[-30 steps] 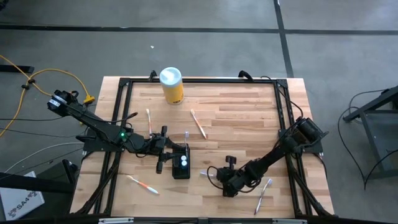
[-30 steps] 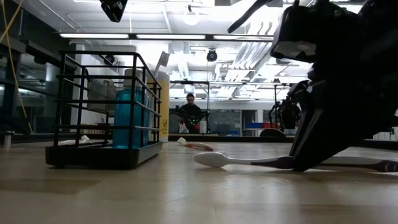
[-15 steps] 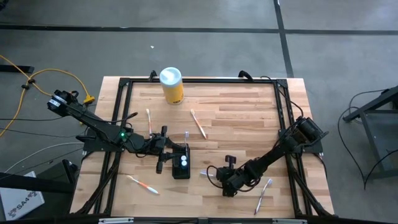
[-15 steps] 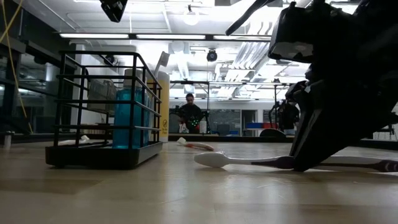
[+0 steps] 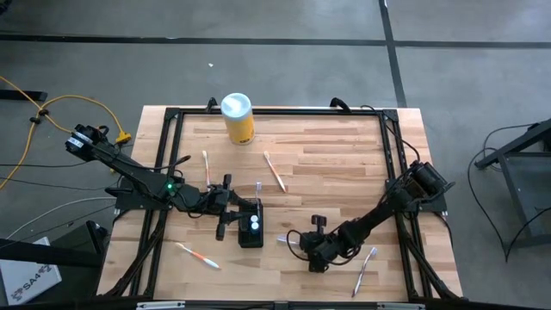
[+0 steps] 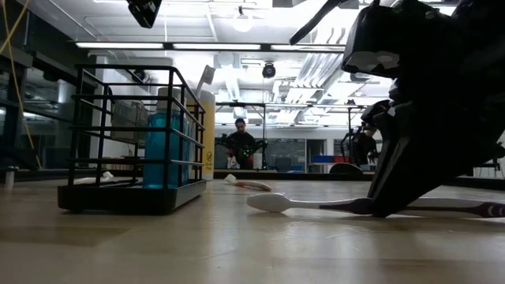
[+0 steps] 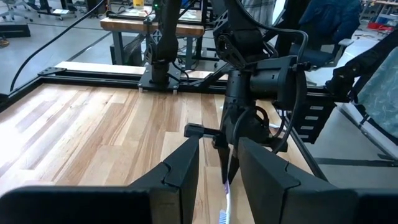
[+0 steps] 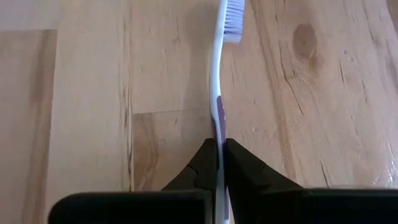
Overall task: Pick & Place toothbrushing station
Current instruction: Put the left purple toothbrush into the top section of the black wire organizer
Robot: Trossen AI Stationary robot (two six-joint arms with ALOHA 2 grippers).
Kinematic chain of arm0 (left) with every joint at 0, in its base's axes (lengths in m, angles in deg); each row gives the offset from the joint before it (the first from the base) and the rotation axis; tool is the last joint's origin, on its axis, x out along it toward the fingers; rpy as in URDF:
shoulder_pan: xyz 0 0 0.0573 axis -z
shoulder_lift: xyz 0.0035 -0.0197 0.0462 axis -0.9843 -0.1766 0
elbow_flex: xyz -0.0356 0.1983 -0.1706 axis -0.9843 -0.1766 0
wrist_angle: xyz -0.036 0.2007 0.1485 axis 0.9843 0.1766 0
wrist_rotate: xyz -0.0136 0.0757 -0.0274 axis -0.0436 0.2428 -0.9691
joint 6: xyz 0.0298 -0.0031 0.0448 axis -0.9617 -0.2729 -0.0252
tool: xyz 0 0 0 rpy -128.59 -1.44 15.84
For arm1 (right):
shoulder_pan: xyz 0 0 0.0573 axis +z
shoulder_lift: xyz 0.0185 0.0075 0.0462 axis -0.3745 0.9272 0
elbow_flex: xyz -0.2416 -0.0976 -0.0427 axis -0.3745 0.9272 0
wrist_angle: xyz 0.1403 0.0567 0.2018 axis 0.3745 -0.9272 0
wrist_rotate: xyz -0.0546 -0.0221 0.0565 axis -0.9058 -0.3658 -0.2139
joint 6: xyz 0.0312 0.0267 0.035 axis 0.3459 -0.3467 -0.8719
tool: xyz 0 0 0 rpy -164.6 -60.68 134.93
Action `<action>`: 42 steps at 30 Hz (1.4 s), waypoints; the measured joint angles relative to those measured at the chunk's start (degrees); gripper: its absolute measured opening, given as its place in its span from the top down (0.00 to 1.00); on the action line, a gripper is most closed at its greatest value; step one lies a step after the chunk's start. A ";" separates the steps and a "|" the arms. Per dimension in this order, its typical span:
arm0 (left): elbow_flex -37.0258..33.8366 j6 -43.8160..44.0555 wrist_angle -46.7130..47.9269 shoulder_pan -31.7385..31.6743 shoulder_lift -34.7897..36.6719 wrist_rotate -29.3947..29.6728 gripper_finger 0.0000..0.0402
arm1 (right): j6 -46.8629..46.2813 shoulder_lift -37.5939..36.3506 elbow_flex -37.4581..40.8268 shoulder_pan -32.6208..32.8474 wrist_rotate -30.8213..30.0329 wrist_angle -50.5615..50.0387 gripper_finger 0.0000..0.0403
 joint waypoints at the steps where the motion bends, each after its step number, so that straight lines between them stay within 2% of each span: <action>1: 0.00 0.00 0.00 0.01 0.00 0.00 0.73 | 0.00 -0.26 0.00 0.24 -0.65 -0.01 0.98; 18: 0.00 0.01 0.00 -0.01 0.01 0.03 0.73 | -2.53 -5.99 0.22 2.68 -13.63 -4.97 0.98; 27: 0.00 0.32 -0.04 -0.02 0.01 0.07 0.73 | 1.00 -10.79 0.09 2.63 -26.80 -4.81 0.98; 31: 0.00 0.33 -0.37 -0.02 0.01 0.07 0.73 | 4.35 -13.11 0.02 2.63 -33.32 -3.52 0.98; 35: 0.00 0.39 -1.14 -0.02 0.01 0.09 0.73 | 10.56 -14.45 0.00 2.61 -37.31 1.45 0.98; 42: 0.00 0.48 -3.01 -0.02 0.01 0.28 0.73 | 29.36 -14.50 -0.02 2.59 -43.92 18.87 0.98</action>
